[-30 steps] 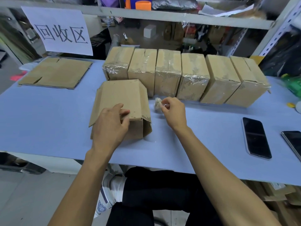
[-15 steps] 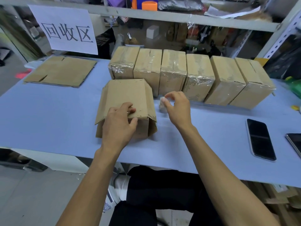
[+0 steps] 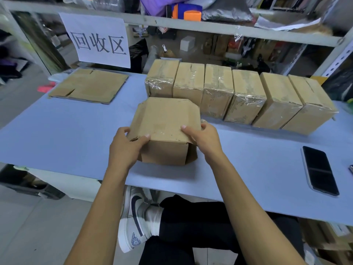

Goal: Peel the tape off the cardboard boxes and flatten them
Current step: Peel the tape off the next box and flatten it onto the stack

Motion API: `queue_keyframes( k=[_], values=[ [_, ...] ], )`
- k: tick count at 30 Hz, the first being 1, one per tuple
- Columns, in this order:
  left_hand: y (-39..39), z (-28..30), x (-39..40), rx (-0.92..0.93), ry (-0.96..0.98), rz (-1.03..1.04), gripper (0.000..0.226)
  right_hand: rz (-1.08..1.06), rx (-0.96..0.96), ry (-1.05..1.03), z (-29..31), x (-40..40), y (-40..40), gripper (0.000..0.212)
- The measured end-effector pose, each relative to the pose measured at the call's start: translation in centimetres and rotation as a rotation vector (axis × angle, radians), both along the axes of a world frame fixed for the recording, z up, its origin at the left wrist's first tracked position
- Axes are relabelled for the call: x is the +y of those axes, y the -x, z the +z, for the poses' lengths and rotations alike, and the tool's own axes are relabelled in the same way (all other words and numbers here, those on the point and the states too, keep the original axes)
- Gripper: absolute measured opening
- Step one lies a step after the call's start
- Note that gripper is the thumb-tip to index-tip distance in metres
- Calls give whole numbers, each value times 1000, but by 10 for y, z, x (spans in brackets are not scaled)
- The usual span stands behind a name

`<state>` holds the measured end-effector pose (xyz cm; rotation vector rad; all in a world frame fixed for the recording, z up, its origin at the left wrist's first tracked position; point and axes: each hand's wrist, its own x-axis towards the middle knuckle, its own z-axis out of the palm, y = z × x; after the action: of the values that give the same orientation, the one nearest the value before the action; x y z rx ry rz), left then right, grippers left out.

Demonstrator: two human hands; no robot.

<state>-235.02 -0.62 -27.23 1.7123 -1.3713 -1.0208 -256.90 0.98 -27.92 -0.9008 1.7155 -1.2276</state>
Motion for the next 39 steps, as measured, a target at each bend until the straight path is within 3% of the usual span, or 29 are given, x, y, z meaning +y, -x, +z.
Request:
queue_keyframes(
  k=[3, 7, 11, 15, 18, 21, 24, 27, 28, 30, 32, 34, 36, 39],
  values=[
    [-5, -1, 3, -40, 132, 17, 76, -55, -21, 29, -3, 3, -5, 55],
    [-9, -6, 8, -144, 137, 84, 81, -79, -112, 96, -4, 11, -14, 21],
    [1, -3, 40, -260, 303, 91, 67, -93, -52, 121, 2, 21, -28, 12],
    [21, -10, 67, -302, 351, -124, 82, -52, -34, 109, 16, 31, -43, 30],
    [28, -10, 69, -241, 341, -88, 92, 56, -87, 115, 32, 43, -50, 33],
    [25, -5, 59, -134, 408, 9, 69, 222, -57, 154, 43, 52, -46, 32],
    [12, 3, 43, -113, 423, 38, 41, 171, 185, 226, 42, 53, -32, 27],
    [1, 15, 30, -108, 367, 23, 35, -25, 623, 216, 38, 43, -12, 12],
    [-3, 18, 26, -106, 349, 12, 35, -32, 706, 167, 39, 38, -7, 22],
    [-8, 23, 19, -93, 309, -13, 35, 66, 686, 9, 44, 28, 0, 52],
    [-9, 27, 14, -87, 281, -35, 40, 171, 557, -109, 50, 20, -3, 69],
    [-6, 32, 12, -106, 239, -39, 52, 218, 526, -126, 51, 14, -13, 62],
    [-2, 39, 12, -159, 154, -18, 70, 206, 629, -142, 51, 10, -23, 50],
    [-4, 46, 11, -273, 105, 40, 83, 160, 654, -120, 49, 7, -30, 48]
  ],
)
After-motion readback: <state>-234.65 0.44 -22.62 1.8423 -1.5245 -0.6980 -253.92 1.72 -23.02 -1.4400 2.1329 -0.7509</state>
